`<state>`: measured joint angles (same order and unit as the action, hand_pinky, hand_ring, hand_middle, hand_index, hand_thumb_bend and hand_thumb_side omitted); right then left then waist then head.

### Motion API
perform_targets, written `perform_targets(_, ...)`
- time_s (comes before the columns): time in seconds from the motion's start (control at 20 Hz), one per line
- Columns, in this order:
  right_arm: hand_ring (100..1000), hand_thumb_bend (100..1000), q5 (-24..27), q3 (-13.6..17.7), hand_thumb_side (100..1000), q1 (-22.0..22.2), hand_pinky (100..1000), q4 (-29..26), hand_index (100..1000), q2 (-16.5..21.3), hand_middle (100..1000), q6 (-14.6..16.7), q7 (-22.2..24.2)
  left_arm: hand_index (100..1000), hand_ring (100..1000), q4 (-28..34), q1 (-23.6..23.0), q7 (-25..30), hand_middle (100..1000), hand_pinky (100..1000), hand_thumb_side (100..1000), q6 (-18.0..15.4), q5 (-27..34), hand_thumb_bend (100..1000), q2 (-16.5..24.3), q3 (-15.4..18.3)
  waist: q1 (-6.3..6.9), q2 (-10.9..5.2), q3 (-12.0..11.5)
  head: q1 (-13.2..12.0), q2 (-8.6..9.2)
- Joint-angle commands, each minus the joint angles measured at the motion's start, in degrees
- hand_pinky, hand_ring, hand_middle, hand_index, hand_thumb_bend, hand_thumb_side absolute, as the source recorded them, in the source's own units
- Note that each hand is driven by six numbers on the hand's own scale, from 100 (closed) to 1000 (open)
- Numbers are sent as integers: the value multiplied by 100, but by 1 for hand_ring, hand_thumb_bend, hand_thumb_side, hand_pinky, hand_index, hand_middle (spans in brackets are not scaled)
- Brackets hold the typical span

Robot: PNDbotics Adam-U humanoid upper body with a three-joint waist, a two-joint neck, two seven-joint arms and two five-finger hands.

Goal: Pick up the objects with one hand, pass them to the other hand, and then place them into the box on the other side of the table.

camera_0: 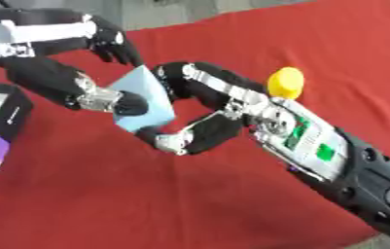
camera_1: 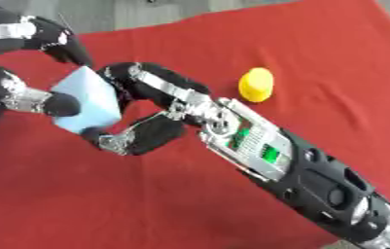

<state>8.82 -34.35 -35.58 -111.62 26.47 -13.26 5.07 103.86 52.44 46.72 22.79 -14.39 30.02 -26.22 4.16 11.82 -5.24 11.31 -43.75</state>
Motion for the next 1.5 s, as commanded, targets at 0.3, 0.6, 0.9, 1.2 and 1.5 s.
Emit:
perform_targets(0.3, 613, 100, -78, 89, 139, -107, 608, -185, 602, 77, 448, -159, 29, 768, 828, -54, 120, 451, 759, 868, 666, 600, -56, 604, -42, -9, 61, -41, -12, -8, -37)
perform_targets(0.6, 612, 100, -90, 135, 152, -113, 607, -221, 601, 98, 449, -411, 180, 763, 829, -45, 85, 492, 757, 870, 671, 670, 66, 565, -27, -7, 61, -38, -10, -6, -37)
perform_targets(0.9, 610, 100, -191, 224, 150, -120, 600, -273, 600, 100, 449, -597, 315, 756, 830, -69, 51, 523, 753, 872, 635, 745, 212, 492, -8, 3, 63, -38, -1, -4, -37)
perform_targets(1.2, 613, 100, -328, 273, 155, -133, 598, -297, 598, 117, 450, -785, 541, 759, 835, -5, 35, 525, 753, 877, 643, 754, 406, 569, 6, 38, 71, -32, 9, -1, -37)
perform_targets(1.5, 615, 100, -354, 306, 158, -133, 596, -297, 597, 115, 449, -866, 631, 761, 837, 119, 21, 525, 757, 880, 623, 586, 548, 612, 53, 7, 76, -26, 22, 1, -37)
